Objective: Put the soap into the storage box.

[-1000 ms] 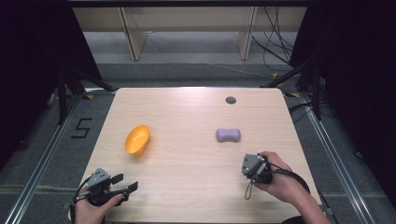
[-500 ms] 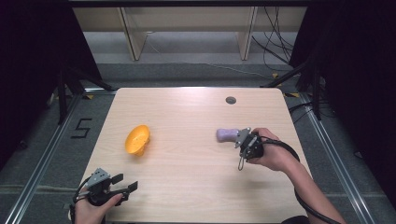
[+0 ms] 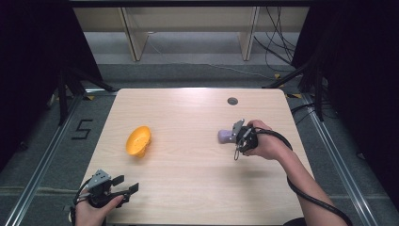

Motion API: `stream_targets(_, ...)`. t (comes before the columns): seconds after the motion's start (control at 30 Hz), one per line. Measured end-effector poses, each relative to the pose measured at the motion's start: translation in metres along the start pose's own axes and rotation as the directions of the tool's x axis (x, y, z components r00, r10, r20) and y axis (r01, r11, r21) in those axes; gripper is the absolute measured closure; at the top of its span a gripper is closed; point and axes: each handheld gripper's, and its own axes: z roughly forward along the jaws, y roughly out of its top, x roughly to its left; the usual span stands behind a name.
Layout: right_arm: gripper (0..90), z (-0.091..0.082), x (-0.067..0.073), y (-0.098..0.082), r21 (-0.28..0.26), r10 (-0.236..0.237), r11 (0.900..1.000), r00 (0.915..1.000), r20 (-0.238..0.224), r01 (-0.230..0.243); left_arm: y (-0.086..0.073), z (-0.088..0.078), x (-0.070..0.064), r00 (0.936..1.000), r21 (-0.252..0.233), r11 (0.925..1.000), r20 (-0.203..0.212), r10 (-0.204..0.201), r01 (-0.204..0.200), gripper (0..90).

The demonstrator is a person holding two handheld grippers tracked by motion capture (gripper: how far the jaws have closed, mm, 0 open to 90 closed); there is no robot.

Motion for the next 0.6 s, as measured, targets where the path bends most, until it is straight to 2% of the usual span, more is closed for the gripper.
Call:
stream_targets(0.17,42.5,0.006,-0.007,0.004,0.003,-0.049,0.999,0.9988,0.0,0.049,0.0,0.0,0.0,1.0,-0.001,1.0,0.001,0.0,0.0,24.4)
stream_targets(0.2,42.5,0.006,-0.006,0.004,0.012,-0.019,1.0,0.9998,0.007,0.019,0.0,0.0,0.0,1.0,0.001,1.0,0.002,0.001,-0.001,24.4)
stream_targets(0.3,42.1,0.008,-0.008,0.006,0.023,-0.007,1.0,1.0,0.002,0.007,0.0,0.0,0.0,1.0,0.001,1.0,0.002,0.002,-0.002,24.4)
stream_targets(0.33,42.0,0.009,-0.011,0.007,0.019,-0.024,1.0,0.9996,-0.012,0.024,0.0,0.0,0.0,1.0,0.002,1.0,0.001,0.002,-0.002,24.4)
stream_targets(0.4,41.7,0.01,-0.012,0.008,0.019,-0.027,0.999,0.9996,0.0,0.027,0.0,0.0,0.0,1.0,0.001,1.0,0.0,0.0,0.0,24.4)
stream_targets(0.43,41.3,0.012,-0.015,0.01,0.023,-0.044,0.999,0.999,-0.005,0.044,0.0,0.0,0.0,1.0,0.001,1.0,-0.002,-0.001,0.001,24.4)
stream_targets(0.47,41.1,0.011,-0.014,0.011,0.045,-0.004,0.999,1.0,-0.004,0.004,0.0,0.0,0.0,1.0,0.002,1.0,-0.001,0.0,0.0,24.4)
stream_targets(0.5,40.9,0.013,-0.017,0.013,0.029,-0.036,0.999,0.9993,-0.009,0.036,0.0,0.0,0.0,1.0,0.002,1.0,-0.001,0.0,0.0,24.4)
stream_targets(0.53,40.8,0.013,-0.017,0.014,0.043,-0.011,0.999,0.9999,0.004,0.011,0.0,0.0,0.0,1.0,0.001,1.0,0.0,0.001,-0.001,24.4)
stream_targets(0.6,40.5,0.015,-0.021,0.018,0.038,-0.029,0.999,0.9996,0.0,0.029,0.0,0.0,0.0,1.0,0.002,1.0,0.0,0.001,-0.001,24.4)
